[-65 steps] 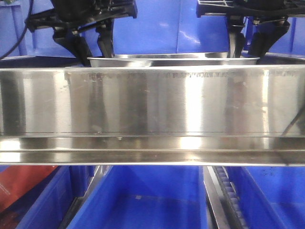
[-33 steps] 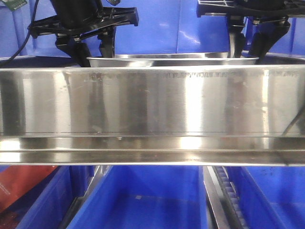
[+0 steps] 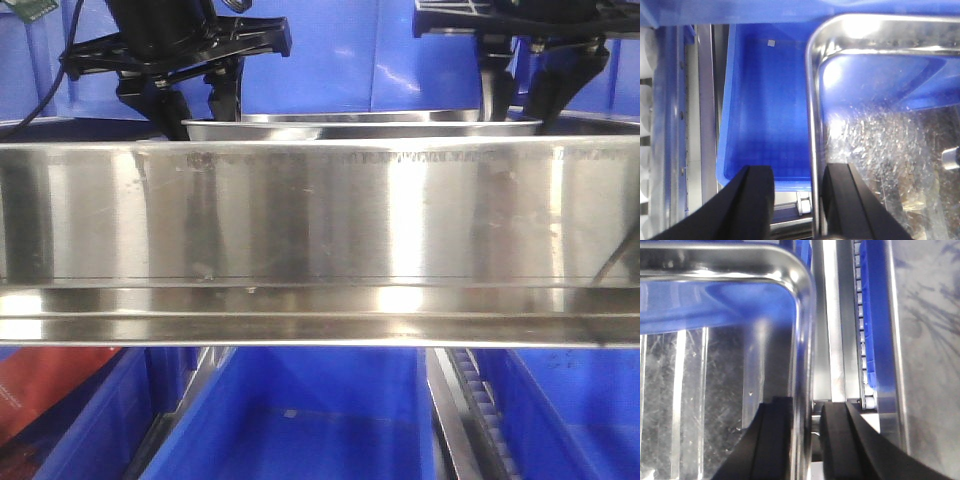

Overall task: Stack silver trays without gaps
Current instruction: 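Close both grippers on opposite rims of the silver tray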

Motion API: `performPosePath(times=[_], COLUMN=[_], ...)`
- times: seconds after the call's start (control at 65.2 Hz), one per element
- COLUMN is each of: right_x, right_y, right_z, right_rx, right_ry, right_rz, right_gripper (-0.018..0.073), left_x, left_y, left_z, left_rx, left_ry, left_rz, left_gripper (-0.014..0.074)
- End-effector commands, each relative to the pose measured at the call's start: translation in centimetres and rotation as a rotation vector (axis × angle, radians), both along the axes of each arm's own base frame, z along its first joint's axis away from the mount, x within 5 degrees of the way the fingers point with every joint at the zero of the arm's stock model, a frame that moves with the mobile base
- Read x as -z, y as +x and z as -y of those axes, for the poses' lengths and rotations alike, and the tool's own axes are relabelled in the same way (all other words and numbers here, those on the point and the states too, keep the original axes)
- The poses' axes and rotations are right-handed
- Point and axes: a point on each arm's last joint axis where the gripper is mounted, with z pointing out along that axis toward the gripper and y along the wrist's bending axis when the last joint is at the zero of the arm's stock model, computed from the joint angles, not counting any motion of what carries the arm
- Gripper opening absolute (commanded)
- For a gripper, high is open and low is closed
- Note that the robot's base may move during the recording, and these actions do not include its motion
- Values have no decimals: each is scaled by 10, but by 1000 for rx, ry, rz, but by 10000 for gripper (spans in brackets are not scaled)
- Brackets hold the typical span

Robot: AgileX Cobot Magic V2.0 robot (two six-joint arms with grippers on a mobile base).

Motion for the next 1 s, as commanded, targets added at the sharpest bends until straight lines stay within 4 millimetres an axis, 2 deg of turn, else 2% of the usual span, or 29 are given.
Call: performPosePath(times=[0.0,0.552,0.629,0.736,0.843,0.981], right_x=[-1,-1,-1,-1,-2,-2], right_y=[0,0,0,0,2,2], right_z=[-1,-1,-1,-1,-2,-2], right_rx=[2,2,2,2,1,1], right_ry=[6,6,6,7,12,15], right_rz=[0,0,0,4,16,24], right_gripper=[97,95,55,-69,-68,-65], left_x=[-1,-1,-1,-1,-1,-1], left_y=[-2,-2,-2,-2,-2,-3], left_z=[3,3,3,3,3,3], left_rx=[6,6,6,6,6,3], left_ry=[-2,-3,-2,-2,-2,-10], left_rz=[-4,-5,-7,-7,-7,-18], left_gripper=[171,115,115,80,-20,-17])
